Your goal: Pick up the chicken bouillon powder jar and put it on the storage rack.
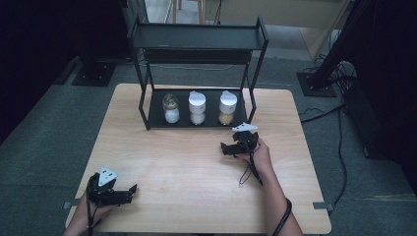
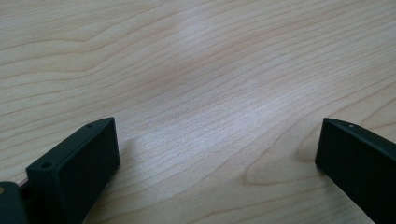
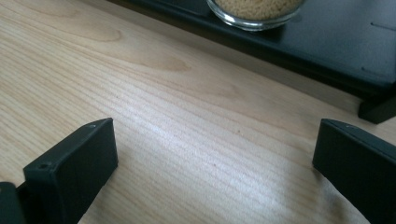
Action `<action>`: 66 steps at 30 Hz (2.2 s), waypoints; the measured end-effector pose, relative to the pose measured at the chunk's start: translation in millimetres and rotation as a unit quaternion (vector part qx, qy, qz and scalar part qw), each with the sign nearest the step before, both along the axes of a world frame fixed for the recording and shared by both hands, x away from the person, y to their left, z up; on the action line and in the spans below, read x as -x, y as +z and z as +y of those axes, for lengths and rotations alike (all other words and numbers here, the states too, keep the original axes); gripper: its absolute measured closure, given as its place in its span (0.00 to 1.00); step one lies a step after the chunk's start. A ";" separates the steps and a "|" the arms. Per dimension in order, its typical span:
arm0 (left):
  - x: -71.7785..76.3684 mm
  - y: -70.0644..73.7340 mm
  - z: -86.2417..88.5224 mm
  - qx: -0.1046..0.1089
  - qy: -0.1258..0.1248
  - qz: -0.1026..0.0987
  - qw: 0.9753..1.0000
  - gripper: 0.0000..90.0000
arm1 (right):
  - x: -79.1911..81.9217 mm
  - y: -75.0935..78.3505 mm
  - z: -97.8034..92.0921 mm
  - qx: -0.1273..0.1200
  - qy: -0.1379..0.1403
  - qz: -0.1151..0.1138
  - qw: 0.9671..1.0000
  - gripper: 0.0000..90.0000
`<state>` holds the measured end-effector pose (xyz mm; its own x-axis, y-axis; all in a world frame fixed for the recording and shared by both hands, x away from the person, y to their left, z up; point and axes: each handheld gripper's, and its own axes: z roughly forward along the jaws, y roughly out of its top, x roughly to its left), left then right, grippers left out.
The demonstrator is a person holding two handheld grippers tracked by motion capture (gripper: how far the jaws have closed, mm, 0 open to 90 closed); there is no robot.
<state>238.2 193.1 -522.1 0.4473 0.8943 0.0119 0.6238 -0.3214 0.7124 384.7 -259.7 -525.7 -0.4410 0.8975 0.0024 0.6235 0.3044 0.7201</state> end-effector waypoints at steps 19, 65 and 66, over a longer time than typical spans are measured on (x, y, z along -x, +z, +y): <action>0.0 -0.2 0.0 0.001 0.000 0.000 1.000 0.00 | 25.9 -0.5 -12.6 -0.005 0.055 0.004 0.998 0.00; 0.2 -0.2 -0.2 0.000 0.001 -0.001 1.000 0.00 | 84.5 -1.4 -58.8 -0.003 0.077 0.004 0.997 0.00; 0.1 -0.2 -0.2 0.000 0.001 -0.001 1.000 0.00 | 85.7 -1.5 -60.1 -0.003 0.076 0.003 0.997 0.00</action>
<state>238.0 193.0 -522.3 0.4453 0.8953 0.0123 0.6233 -0.3198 0.7136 299.0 -319.8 -527.1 -0.5727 0.8197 0.0111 0.5748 0.3919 0.7184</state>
